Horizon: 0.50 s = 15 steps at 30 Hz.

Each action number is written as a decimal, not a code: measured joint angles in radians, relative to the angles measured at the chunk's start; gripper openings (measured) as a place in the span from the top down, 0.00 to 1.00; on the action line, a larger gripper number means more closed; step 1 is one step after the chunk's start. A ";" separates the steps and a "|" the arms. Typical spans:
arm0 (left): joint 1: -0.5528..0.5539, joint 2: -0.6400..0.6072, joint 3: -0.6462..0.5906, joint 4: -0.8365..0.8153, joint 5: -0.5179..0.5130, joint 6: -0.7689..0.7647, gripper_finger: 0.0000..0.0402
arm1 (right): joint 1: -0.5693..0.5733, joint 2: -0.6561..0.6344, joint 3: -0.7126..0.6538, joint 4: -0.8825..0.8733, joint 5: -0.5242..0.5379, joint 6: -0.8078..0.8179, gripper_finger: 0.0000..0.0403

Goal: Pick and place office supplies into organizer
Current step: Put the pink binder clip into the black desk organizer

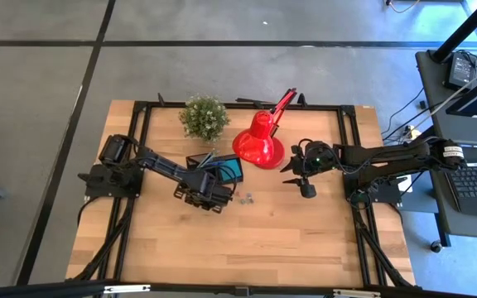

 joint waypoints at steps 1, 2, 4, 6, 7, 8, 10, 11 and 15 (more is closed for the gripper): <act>0.001 0.001 0.000 0.000 0.001 0.000 0.69 | 0.000 0.000 0.000 0.001 0.000 0.000 0.52; 0.004 0.001 0.000 0.000 0.001 0.000 0.71 | 0.000 0.000 0.000 0.001 0.000 -0.001 0.52; 0.005 0.002 0.000 0.002 0.003 0.000 0.74 | 0.000 0.000 0.000 0.001 0.000 -0.010 0.52; 0.005 0.003 0.000 0.004 0.003 0.000 0.77 | 0.000 0.000 0.000 0.002 0.000 -0.020 0.52; 0.005 0.003 0.000 0.005 0.003 0.000 0.79 | 0.000 0.000 0.000 0.002 0.000 -0.021 0.52; 0.005 0.003 0.000 0.004 0.003 0.000 0.81 | 0.000 0.000 0.000 0.002 0.000 -0.022 0.52; 0.005 0.003 0.000 0.002 0.003 0.000 0.84 | 0.000 0.000 0.000 0.002 0.000 -0.022 0.52; 0.005 0.003 0.000 0.001 0.003 0.000 0.85 | 0.000 0.000 0.000 0.002 0.000 -0.022 0.52; 0.005 -0.007 0.000 -0.012 0.011 0.011 0.87 | 0.000 0.000 0.000 0.003 0.000 -0.022 0.52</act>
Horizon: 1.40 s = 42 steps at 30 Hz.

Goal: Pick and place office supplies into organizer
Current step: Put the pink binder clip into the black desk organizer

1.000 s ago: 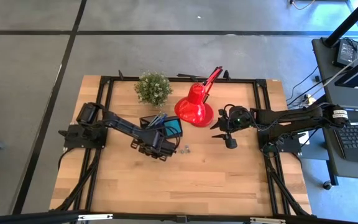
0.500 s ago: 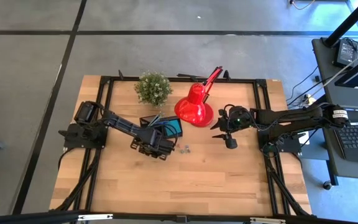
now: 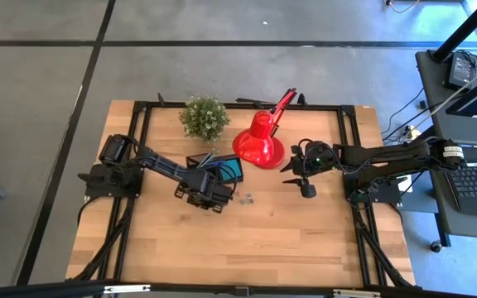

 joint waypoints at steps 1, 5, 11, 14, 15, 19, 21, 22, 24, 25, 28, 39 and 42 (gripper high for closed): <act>0.001 -0.009 -0.001 0.000 0.003 0.006 0.87 | 0.000 0.000 0.000 0.000 0.000 0.000 0.52; -0.003 -0.035 -0.009 -0.016 -0.004 0.014 0.87 | 0.000 0.000 0.000 0.000 0.000 0.000 0.52; -0.008 -0.097 -0.006 -0.041 -0.053 0.024 0.87 | 0.000 0.000 0.000 0.000 0.000 0.000 0.52; -0.009 -0.124 -0.005 -0.037 -0.128 0.040 0.87 | 0.000 0.000 0.000 0.000 0.000 0.000 0.52; -0.009 -0.131 -0.005 -0.036 -0.156 0.041 0.87 | 0.000 0.000 0.000 0.000 0.000 0.000 0.52; -0.008 -0.137 -0.005 -0.036 -0.289 0.043 0.87 | 0.000 0.000 0.000 0.000 0.000 0.000 0.52; -0.005 -0.137 -0.005 -0.037 -0.337 0.042 0.87 | 0.000 0.000 0.000 0.000 0.000 0.000 0.52; -0.003 -0.136 -0.005 -0.035 -0.349 0.043 0.87 | 0.000 0.000 0.000 0.000 0.000 0.000 0.52; 0.000 -0.132 -0.004 -0.030 -0.355 0.043 0.87 | 0.000 0.000 0.000 0.000 0.000 0.000 0.52; 0.000 -0.132 -0.004 -0.023 -0.355 0.046 0.87 | 0.000 0.000 0.000 0.000 0.000 0.000 0.52; -0.008 -0.137 -0.004 0.033 -0.359 0.085 0.87 | 0.000 0.000 0.000 0.000 0.000 0.000 0.52; -0.007 -0.140 -0.002 0.055 -0.492 0.095 0.87 | 0.000 0.000 0.000 0.001 0.001 0.000 0.52; -0.007 -0.140 -0.002 0.055 -0.512 0.095 0.87 | 0.000 0.000 0.000 0.001 0.001 0.000 0.52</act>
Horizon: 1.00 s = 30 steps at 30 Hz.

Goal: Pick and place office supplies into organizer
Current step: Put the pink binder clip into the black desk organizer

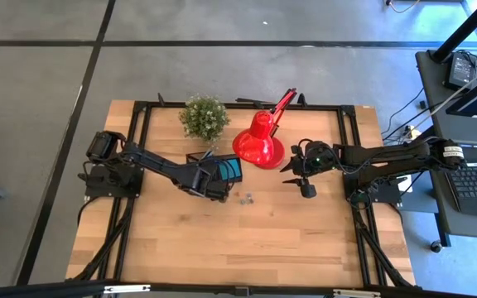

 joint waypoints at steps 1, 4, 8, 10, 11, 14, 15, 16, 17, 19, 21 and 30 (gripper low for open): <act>0.000 0.000 0.000 0.000 -0.001 0.003 0.87 | 0.000 0.000 0.000 0.000 0.000 0.000 0.52; 0.000 0.000 0.000 -0.002 -0.001 0.044 0.87 | 0.000 0.000 0.000 0.000 0.000 0.000 0.52; 0.001 0.000 0.000 -0.007 -0.019 0.122 0.87 | 0.000 0.000 0.000 0.000 0.000 0.000 0.52; 0.002 0.000 0.000 -0.008 -0.052 0.167 0.87 | 0.000 0.000 0.000 0.000 0.000 0.000 0.52; 0.002 0.000 0.000 -0.008 -0.064 0.194 0.87 | 0.000 0.000 0.000 0.000 0.000 0.000 0.52; 0.002 0.000 0.000 -0.007 -0.073 0.261 0.87 | 0.000 0.000 0.000 0.000 0.000 0.000 0.52; 0.002 0.000 0.000 -0.007 -0.073 0.271 0.87 | 0.000 0.000 0.000 0.000 0.000 0.000 0.52; 0.002 0.000 0.000 -0.007 -0.073 0.277 0.87 | 0.000 0.000 0.000 0.000 0.000 0.000 0.52; 0.002 0.000 0.000 -0.007 -0.073 0.278 0.87 | 0.000 0.000 0.000 0.000 0.000 0.000 0.52; 0.002 0.000 0.000 -0.007 -0.073 0.279 0.87 | 0.000 0.000 0.000 0.000 0.000 0.000 0.52; 0.002 0.000 0.000 -0.006 -0.063 0.278 0.86 | 0.000 0.000 0.000 0.000 0.000 0.000 0.52; 0.002 0.000 0.000 -0.007 -0.008 0.253 0.79 | 0.000 0.000 0.000 -0.001 0.000 0.000 0.52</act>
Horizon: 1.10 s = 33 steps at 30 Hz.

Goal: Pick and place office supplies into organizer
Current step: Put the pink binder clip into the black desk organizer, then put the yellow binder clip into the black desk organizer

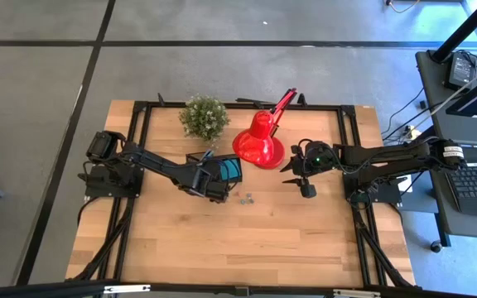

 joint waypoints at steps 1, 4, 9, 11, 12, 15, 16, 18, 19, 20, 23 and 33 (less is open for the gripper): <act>0.000 0.000 0.000 0.000 0.000 0.000 0.79 | 0.000 0.000 0.000 0.000 0.000 0.000 0.52; 0.000 0.000 0.000 0.000 -0.001 0.000 0.77 | 0.000 0.000 0.000 0.000 0.000 0.001 0.52; 0.000 -0.001 0.000 0.001 0.036 0.012 0.77 | 0.000 0.000 0.000 -0.001 0.000 0.003 0.52; 0.000 -0.010 0.000 0.012 0.081 0.036 0.77 | 0.000 0.000 0.000 -0.001 0.000 0.003 0.52; -0.004 -0.016 0.000 0.028 0.101 0.054 0.77 | 0.000 0.000 0.000 -0.001 0.000 0.003 0.52; -0.025 -0.028 0.001 0.109 0.136 0.157 0.77 | 0.000 0.000 0.000 -0.001 0.000 0.002 0.52; -0.035 -0.033 0.001 0.145 0.138 0.204 0.78 | 0.000 0.000 0.000 -0.001 0.000 0.002 0.52; -0.053 -0.039 0.001 0.228 0.139 0.318 0.78 | 0.000 0.000 0.000 -0.001 0.000 0.002 0.52; -0.063 -0.039 0.001 0.263 0.139 0.383 0.77 | 0.000 0.000 0.000 -0.001 0.000 0.002 0.52; -0.073 -0.039 0.001 0.300 0.138 0.451 0.77 | 0.000 0.000 0.000 -0.001 0.000 0.002 0.52; -0.097 -0.039 0.001 0.385 0.135 0.697 0.76 | 0.000 0.000 0.000 -0.001 0.000 0.003 0.52; -0.105 -0.036 0.001 0.421 0.091 1.137 0.68 | 0.000 0.000 0.000 -0.001 0.000 0.003 0.52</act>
